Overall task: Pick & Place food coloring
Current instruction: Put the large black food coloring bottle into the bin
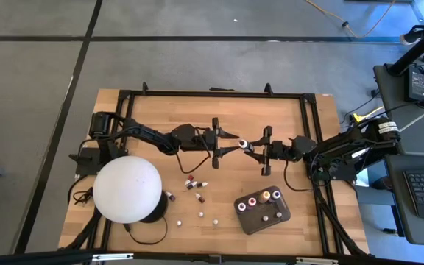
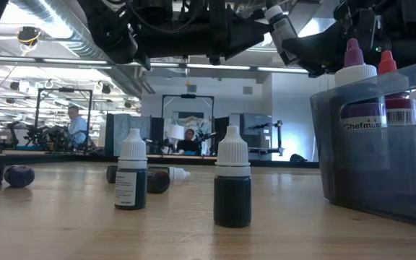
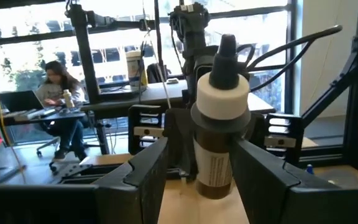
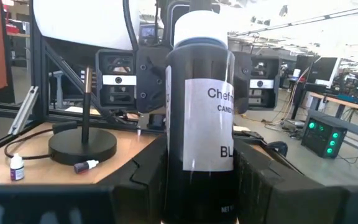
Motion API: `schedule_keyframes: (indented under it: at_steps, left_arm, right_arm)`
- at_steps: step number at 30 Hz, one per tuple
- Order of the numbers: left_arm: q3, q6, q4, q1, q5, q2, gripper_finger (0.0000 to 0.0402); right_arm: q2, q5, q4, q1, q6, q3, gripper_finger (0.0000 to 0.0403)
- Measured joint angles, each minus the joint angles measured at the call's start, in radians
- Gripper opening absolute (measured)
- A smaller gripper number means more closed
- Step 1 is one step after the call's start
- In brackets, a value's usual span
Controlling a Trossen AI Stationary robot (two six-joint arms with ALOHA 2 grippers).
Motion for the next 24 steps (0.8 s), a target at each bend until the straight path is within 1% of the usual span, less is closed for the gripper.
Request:
schedule_keyframes:
  at_steps: [5,12,17,24]
  left_arm:
    - [0.0,-0.004,0.017,-0.005,0.03,0.0,0.0169]
    - [0.001,-0.063,0.018,-0.008,0.037,0.0,0.0169]
    - [0.001,-0.052,0.017,-0.009,0.038,0.0,0.0169]
    - [0.001,-0.084,0.016,-0.009,0.038,0.0,0.017]
  right_arm:
    - [0.0,0.0,0.002,0.0,-0.002,0.0,0.0139]
    - [0.001,0.004,-0.018,0.0,-0.023,0.038,0.0139]
    - [0.001,0.006,-0.019,0.0,-0.037,0.052,0.0139]
    - [0.001,0.007,-0.018,0.0,-0.029,0.052,0.0139]
